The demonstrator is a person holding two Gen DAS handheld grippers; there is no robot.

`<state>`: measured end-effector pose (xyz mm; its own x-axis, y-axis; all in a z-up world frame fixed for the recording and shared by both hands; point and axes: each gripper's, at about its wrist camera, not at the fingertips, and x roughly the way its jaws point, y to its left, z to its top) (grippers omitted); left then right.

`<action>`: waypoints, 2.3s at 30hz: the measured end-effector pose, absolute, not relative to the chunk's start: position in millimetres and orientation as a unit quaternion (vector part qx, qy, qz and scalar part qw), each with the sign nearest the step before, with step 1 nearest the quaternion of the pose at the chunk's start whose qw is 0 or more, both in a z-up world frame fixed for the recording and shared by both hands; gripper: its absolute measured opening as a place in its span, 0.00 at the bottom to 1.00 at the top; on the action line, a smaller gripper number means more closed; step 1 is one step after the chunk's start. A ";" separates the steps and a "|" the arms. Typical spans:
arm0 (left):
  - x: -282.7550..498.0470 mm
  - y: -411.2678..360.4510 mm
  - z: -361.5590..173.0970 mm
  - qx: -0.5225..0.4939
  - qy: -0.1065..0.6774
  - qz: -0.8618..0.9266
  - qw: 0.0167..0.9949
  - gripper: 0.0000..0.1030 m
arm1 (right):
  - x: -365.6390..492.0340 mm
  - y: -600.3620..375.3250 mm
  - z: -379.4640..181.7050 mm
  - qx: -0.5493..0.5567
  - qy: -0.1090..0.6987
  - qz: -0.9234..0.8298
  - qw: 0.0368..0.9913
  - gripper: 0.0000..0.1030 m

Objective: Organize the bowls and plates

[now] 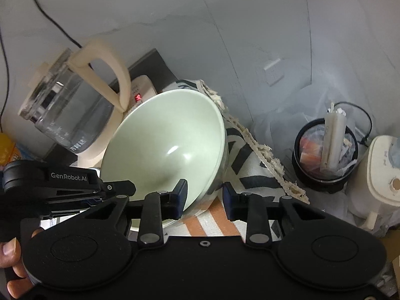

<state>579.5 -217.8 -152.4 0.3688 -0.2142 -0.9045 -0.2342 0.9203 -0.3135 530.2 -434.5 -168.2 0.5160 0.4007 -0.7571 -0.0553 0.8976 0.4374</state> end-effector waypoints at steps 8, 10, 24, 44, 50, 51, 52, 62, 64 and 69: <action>561.8 -210.7 -130.1 -0.201 0.547 -0.009 0.812 0.11 | 509.3 -433.3 -150.6 0.183 0.454 0.135 0.862 0.29; 556.5 -208.8 -121.8 -0.201 0.541 -0.014 0.816 0.11 | 502.7 -433.1 -144.2 0.183 0.447 0.135 0.865 0.29; 519.6 -191.3 -82.4 -0.201 0.515 -0.036 0.833 0.11 | 460.8 -419.7 -107.4 0.181 0.413 0.125 0.884 0.29; 456.4 -168.7 -57.3 -0.199 0.501 -0.065 0.840 0.11 | 395.7 -400.1 -88.3 0.170 0.399 0.105 0.895 0.29; 437.9 -163.4 -55.4 -0.199 0.502 -0.074 0.839 0.11 | 376.7 -396.0 -85.8 0.168 0.397 0.102 0.896 0.29; 434.9 -162.6 -55.4 -0.199 0.503 -0.075 0.838 0.11 | 373.6 -395.3 -86.1 0.168 0.398 0.102 0.896 0.29; 431.7 -161.7 -56.0 -0.199 0.504 -0.076 0.837 0.12 | 370.5 -394.6 -86.7 0.168 0.399 0.101 0.896 0.29; 403.8 -146.6 -67.7 -0.205 0.520 -0.073 0.826 0.12 | 345.7 -384.2 -95.3 0.169 0.408 0.104 0.891 0.29; 398.9 -143.2 -70.8 -0.206 0.524 -0.072 0.823 0.12 | 341.7 -382.1 -97.2 0.170 0.409 0.105 0.890 0.28; 388.9 -137.6 -79.2 -0.212 0.537 -0.073 0.813 0.13 | 335.7 -381.2 -101.7 0.179 0.409 0.098 0.889 0.24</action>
